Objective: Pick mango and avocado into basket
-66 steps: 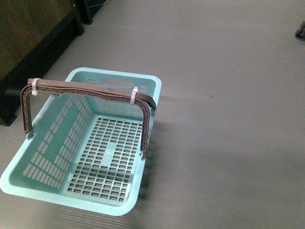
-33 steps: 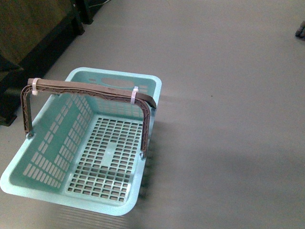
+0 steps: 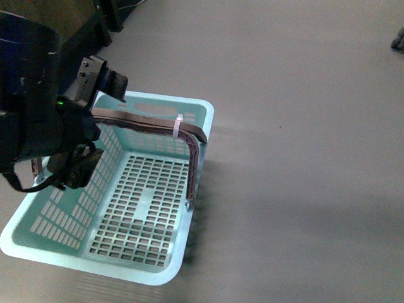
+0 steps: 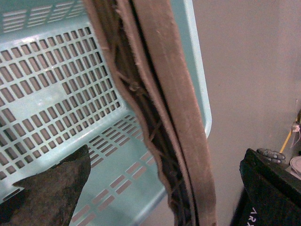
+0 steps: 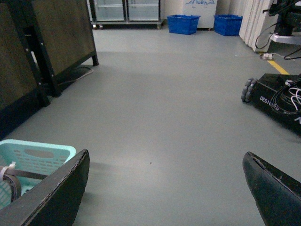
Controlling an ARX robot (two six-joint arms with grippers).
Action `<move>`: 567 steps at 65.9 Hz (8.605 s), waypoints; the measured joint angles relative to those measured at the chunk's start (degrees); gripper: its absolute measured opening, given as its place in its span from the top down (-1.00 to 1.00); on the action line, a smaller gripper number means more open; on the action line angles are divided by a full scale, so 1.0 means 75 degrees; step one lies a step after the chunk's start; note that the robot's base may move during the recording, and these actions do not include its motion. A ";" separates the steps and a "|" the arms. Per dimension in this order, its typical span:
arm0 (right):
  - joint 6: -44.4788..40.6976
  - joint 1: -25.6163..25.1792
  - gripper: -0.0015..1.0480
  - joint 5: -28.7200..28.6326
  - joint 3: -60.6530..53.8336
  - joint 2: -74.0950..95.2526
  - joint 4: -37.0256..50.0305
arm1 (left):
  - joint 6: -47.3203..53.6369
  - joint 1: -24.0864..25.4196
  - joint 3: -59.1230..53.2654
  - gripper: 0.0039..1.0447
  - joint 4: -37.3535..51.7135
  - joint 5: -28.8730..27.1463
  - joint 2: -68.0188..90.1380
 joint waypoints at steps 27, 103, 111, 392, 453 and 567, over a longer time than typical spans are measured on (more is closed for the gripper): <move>0.0000 0.0000 -0.83 0.0000 0.0000 0.0000 0.0000 | 0.0262 0.0117 0.1530 -0.84 -0.0428 -0.0061 0.1090; 0.0000 0.0000 -0.83 0.0000 0.0000 0.0000 0.0000 | -0.1478 0.0527 -0.1384 0.74 -0.4051 -0.0755 -0.6376; 0.0000 0.0000 -0.83 0.0000 0.0000 0.0000 0.0000 | -0.1658 0.0609 -0.1390 0.74 -0.4887 -0.0933 -0.7842; 0.0000 0.0000 -0.83 0.0009 0.0000 0.0000 0.0003 | -0.2017 0.0615 -0.0933 0.74 -0.6907 -0.1105 -1.0206; 0.0003 0.0000 -0.83 -0.0026 0.0000 0.0003 0.0000 | -0.1985 0.0638 -0.0927 0.74 -0.6921 -0.1250 -1.0220; 0.0000 0.0000 -0.83 0.0003 0.0000 0.0003 0.0003 | -0.1979 0.0638 -0.0924 0.74 -0.6924 -0.1230 -1.0220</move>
